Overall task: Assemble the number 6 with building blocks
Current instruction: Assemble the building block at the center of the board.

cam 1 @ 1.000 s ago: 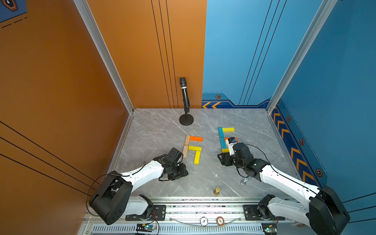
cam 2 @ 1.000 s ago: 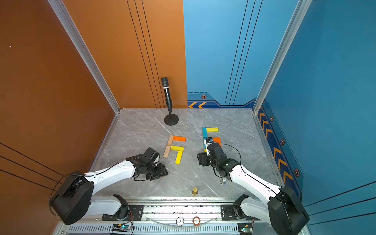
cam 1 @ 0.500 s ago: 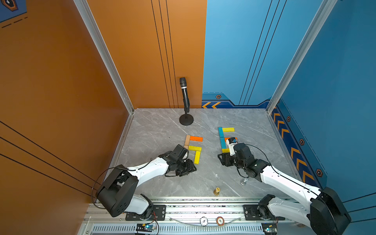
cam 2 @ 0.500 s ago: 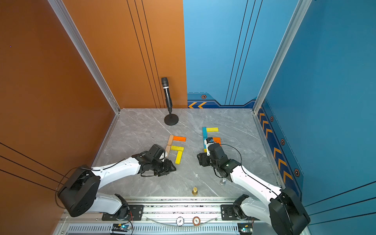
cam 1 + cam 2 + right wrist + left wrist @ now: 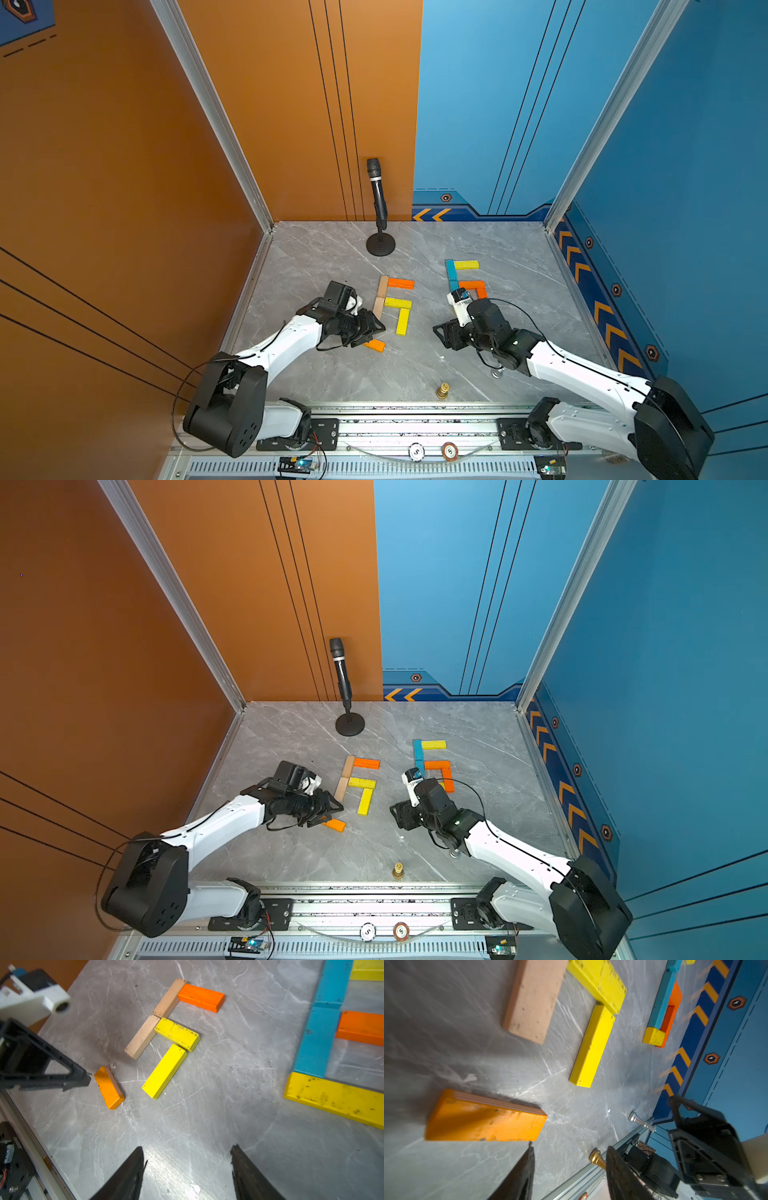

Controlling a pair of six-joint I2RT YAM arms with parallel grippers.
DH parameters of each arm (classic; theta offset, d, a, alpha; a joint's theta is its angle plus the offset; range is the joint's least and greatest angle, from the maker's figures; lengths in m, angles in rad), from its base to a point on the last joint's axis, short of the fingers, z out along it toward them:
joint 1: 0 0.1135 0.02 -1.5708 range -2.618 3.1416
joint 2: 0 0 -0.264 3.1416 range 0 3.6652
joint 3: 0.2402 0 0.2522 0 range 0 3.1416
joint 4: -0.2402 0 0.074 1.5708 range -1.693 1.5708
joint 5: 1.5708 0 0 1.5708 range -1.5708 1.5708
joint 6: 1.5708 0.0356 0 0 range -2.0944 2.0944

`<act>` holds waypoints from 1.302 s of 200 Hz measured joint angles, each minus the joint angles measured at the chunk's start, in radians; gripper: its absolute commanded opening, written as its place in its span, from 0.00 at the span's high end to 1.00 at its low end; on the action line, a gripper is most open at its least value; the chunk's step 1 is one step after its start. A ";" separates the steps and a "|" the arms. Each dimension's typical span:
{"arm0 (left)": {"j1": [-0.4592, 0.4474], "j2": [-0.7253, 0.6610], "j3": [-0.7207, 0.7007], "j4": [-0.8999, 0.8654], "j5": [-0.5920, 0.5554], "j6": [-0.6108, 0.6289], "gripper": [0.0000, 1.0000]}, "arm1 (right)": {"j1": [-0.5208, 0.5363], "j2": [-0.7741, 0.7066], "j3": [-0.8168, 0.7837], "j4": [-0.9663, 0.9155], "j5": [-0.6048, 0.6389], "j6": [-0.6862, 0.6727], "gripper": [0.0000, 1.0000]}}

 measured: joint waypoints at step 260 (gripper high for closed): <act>0.519 0.034 -0.009 -0.219 0.081 0.066 0.42 | 0.300 0.829 0.760 -0.196 -0.100 -0.373 0.44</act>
